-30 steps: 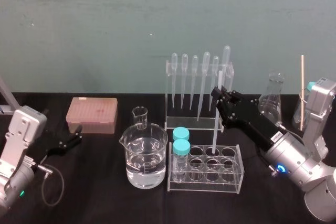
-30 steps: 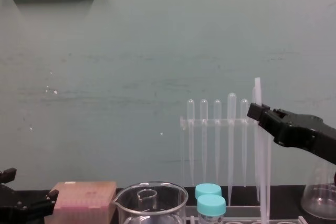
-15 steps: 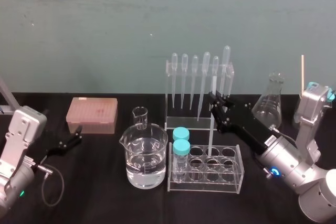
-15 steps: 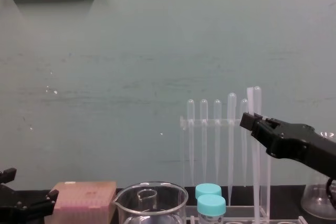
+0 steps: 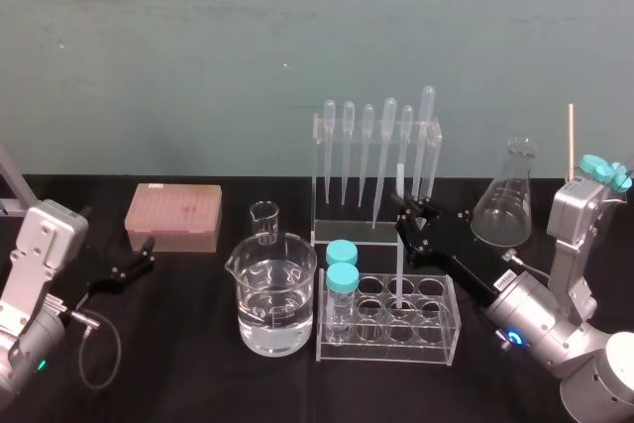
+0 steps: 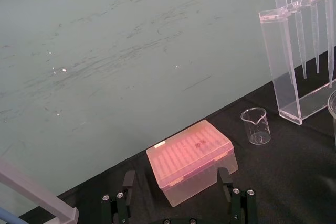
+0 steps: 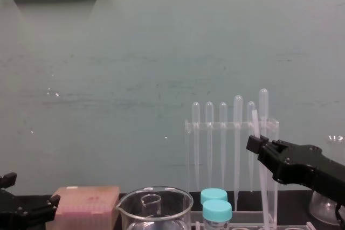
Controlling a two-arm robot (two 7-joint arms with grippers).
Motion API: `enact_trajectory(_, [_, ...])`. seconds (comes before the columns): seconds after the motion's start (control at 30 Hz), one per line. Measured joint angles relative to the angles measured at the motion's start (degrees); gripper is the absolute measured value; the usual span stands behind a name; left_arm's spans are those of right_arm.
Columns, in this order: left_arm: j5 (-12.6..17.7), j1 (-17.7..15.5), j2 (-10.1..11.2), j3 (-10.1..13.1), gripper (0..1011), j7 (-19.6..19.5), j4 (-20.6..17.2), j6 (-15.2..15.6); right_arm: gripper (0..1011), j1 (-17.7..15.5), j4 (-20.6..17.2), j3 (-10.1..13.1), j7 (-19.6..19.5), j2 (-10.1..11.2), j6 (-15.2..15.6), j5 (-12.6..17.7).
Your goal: Pick up the stirring rod with one hand, then place it down.
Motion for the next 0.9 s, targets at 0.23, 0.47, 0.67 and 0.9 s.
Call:
enact_trajectory(0.23, [0.0,0.0,0.0,0.0,1000,0.0,0.0,0.0,69,0.2,1.1,0.0,-0.2,-0.5,0.0,-0.6])
enact_trajectory(0.47, [0.0,0.0,0.0,0.0,1000,0.0,0.0,0.0,69,0.2,2.1,0.0,-0.6,-0.9,0.7,-1.3])
enact_trajectory(0.67, [0.0,0.0,0.0,0.0,1000,0.0,0.0,0.0,69,0.1,2.1,0.0,-0.9,-1.1,0.9,-1.7])
enact_trajectory(0.9, [0.0,0.0,0.0,0.0,1000,0.0,0.0,0.0,69,0.1,2.1,0.0,-0.9,-1.1,0.9,-1.7])
